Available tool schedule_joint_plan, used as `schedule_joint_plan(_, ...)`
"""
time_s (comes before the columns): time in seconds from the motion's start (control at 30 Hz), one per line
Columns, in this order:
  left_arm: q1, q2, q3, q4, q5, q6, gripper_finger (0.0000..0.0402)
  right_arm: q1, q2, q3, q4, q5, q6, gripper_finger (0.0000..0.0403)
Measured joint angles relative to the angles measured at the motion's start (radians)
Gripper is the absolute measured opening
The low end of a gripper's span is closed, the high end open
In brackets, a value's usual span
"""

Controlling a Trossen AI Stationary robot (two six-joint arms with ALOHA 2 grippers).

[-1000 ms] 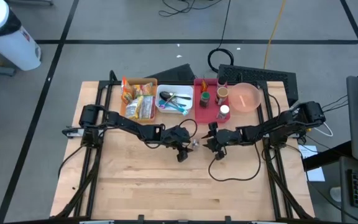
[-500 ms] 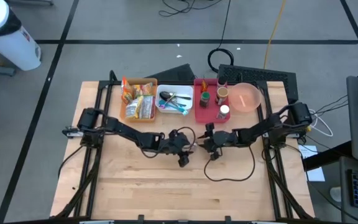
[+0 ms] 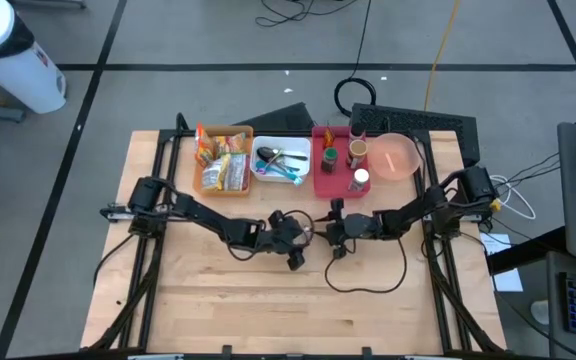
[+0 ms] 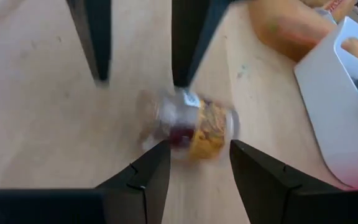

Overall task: Pick & Place Food Item
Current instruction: Put the brown seasoning bottle into the red bin

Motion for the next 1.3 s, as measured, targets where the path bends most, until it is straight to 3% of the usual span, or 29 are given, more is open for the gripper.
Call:
schedule_joint_plan(0.3,0.020,0.060,-0.001,-0.005,0.043,-0.033,0.0241,0.042,0.000,0.012,-0.008,0.048,0.011,0.0160)
schedule_joint_plan(0.73,0.020,-0.007,-0.002,-0.067,0.082,-0.006,0.0241,0.041,0.000,0.012,-0.038,0.050,0.010,0.0160)
schedule_joint_plan(1.0,0.025,-0.069,-0.002,-0.093,0.017,0.038,0.0241,0.041,0.000,0.017,-0.032,0.066,-0.006,0.0160)
schedule_joint_plan(1.3,0.099,-0.062,-0.002,-0.124,0.018,0.065,0.0241,0.045,0.000,0.044,-0.040,0.076,-0.073,0.0160)
